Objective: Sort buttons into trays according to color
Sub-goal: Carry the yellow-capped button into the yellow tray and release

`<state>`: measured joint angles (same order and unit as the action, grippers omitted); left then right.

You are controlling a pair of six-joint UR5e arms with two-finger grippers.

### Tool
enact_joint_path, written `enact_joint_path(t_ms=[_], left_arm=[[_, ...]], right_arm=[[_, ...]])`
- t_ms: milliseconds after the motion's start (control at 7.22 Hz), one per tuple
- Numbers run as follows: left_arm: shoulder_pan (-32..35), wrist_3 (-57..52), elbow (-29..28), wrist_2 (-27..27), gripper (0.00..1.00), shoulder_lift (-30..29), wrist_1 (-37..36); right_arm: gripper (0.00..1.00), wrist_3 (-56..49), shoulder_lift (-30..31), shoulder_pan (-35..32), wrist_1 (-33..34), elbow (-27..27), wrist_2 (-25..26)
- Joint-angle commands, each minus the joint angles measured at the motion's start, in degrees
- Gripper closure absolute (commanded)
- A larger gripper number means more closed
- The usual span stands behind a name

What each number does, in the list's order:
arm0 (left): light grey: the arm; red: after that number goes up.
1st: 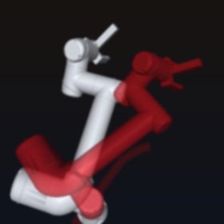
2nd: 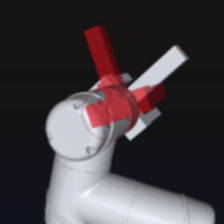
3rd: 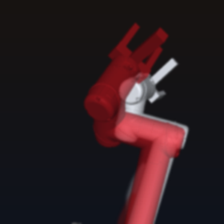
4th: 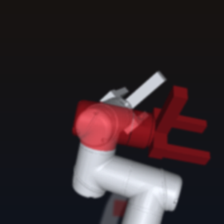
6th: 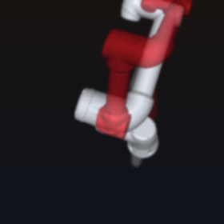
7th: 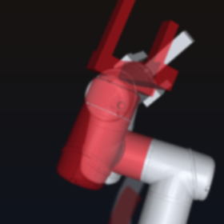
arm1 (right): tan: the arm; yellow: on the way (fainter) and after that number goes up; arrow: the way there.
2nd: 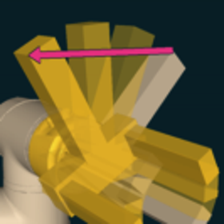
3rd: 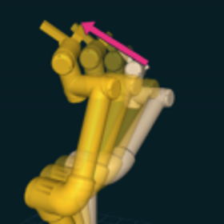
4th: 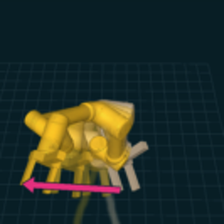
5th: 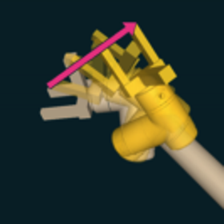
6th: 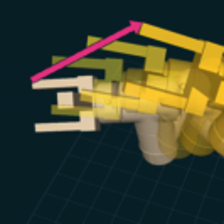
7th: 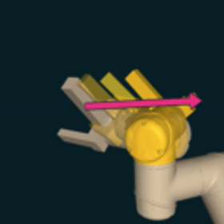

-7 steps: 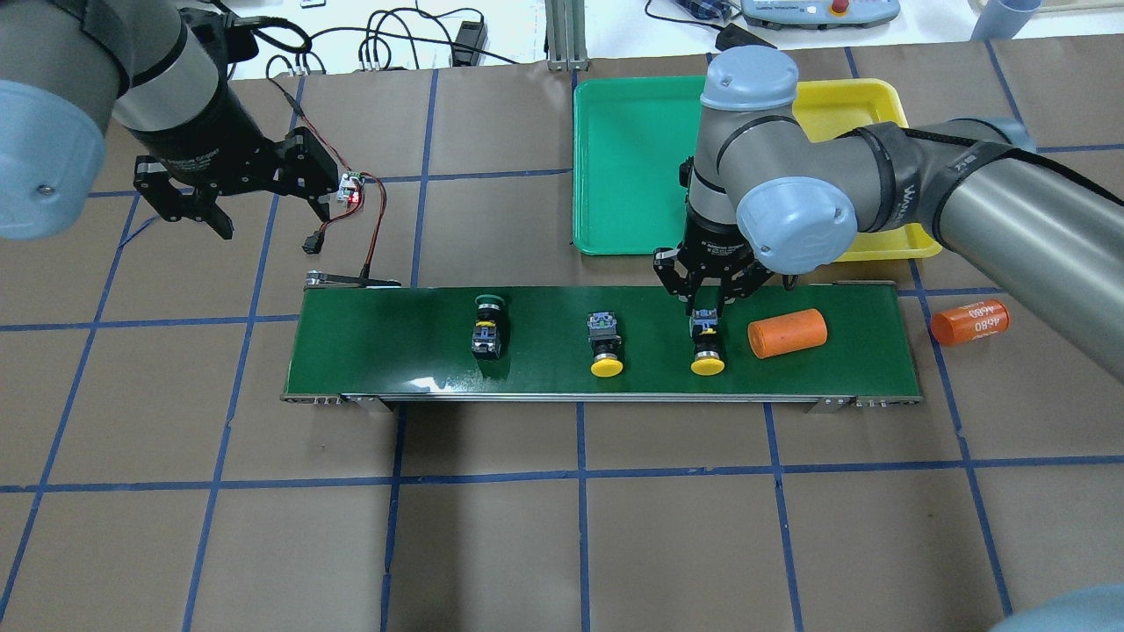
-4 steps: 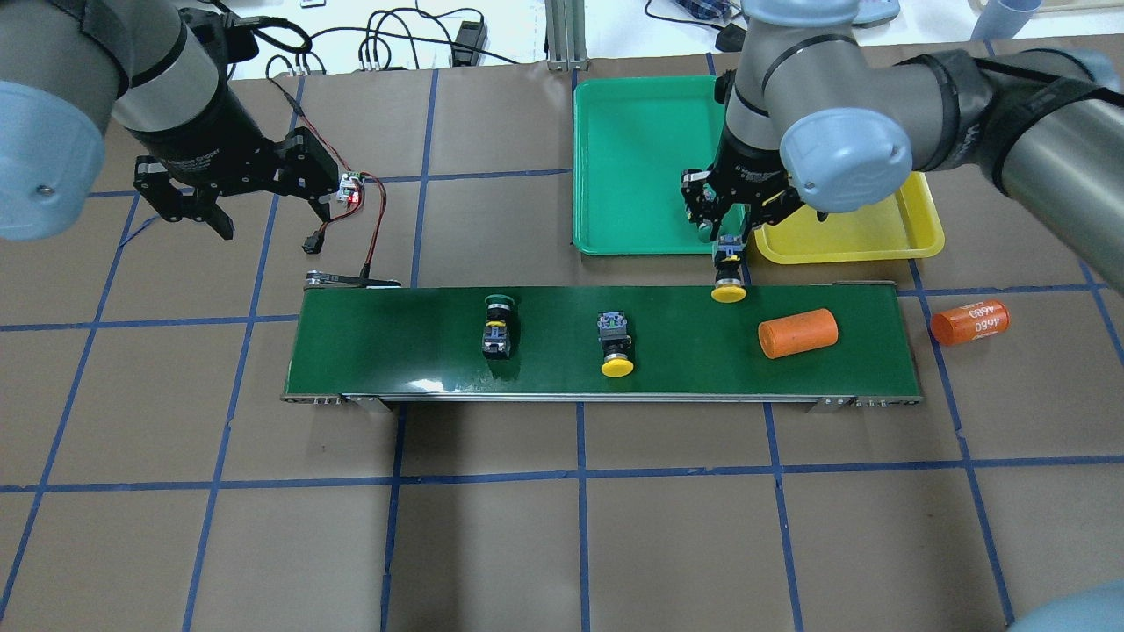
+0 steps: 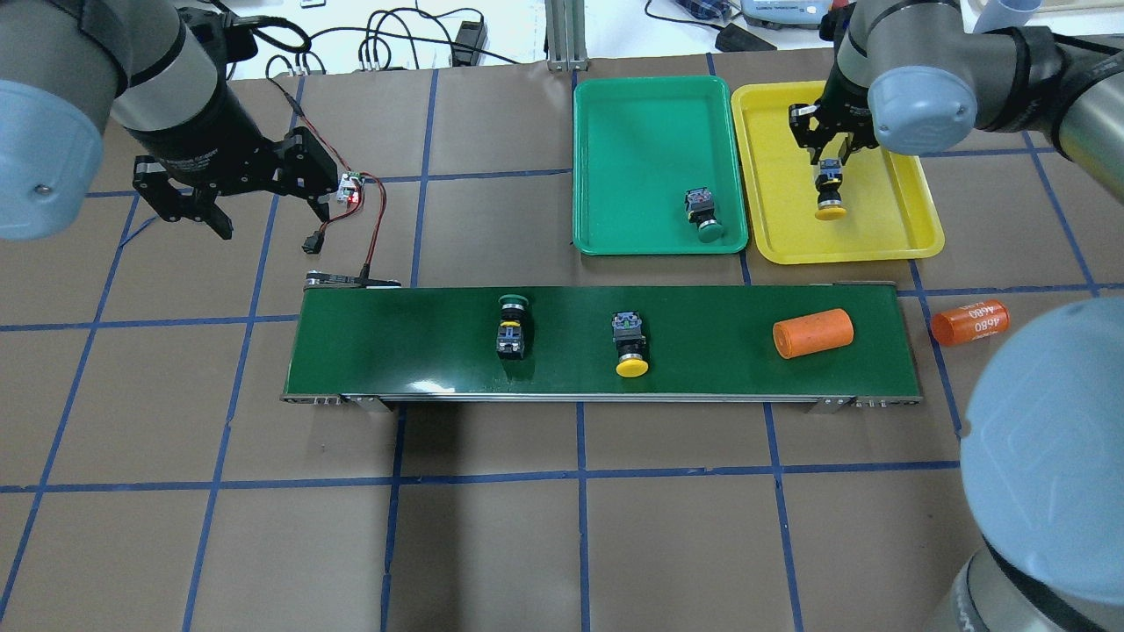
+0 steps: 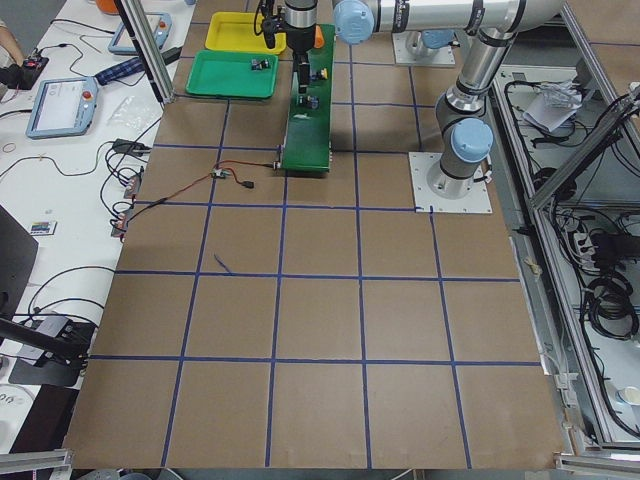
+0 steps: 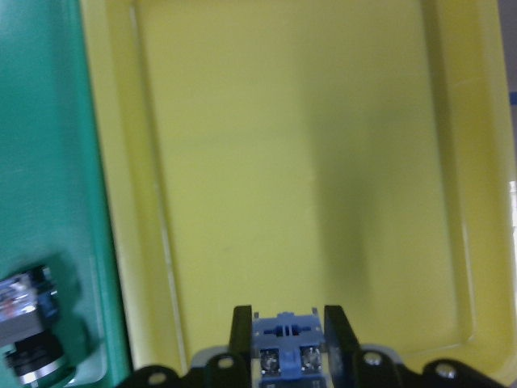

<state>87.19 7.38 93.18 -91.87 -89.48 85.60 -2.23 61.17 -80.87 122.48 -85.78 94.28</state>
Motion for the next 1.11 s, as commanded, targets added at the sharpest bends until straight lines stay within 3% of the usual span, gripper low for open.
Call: enact_joint_path(t_ms=[0,277,415,554,831,969], left_arm=[[-0.17,0.00,-0.10,-0.06,0.00,-0.08,1.58],[-0.18,0.00,-0.01,-0.06,0.00,0.18,1.76],[-0.18,0.00,0.60,-0.06,0.00,0.36,2.02],[-0.18,0.00,0.17,-0.06,0.00,0.27,2.03],[-0.18,0.00,0.43,-0.06,0.00,0.27,2.03],[-0.18,0.00,-0.01,0.11,0.00,0.18,1.94]], right_arm=[[1.00,-11.43,-3.85,7.01,5.02,0.17,0.47],[1.00,-13.06,-5.27,8.62,6.02,0.09,-0.23],[0.40,-12.80,-5.45,8.62,6.11,0.09,-0.32],[0.00,-12.71,-4.93,8.62,5.41,-0.35,-0.41],[0.00,-12.44,-0.65,8.10,2.10,-0.79,-0.32],[0.00,-12.18,4.00,7.40,-5.33,-0.79,-1.37]])
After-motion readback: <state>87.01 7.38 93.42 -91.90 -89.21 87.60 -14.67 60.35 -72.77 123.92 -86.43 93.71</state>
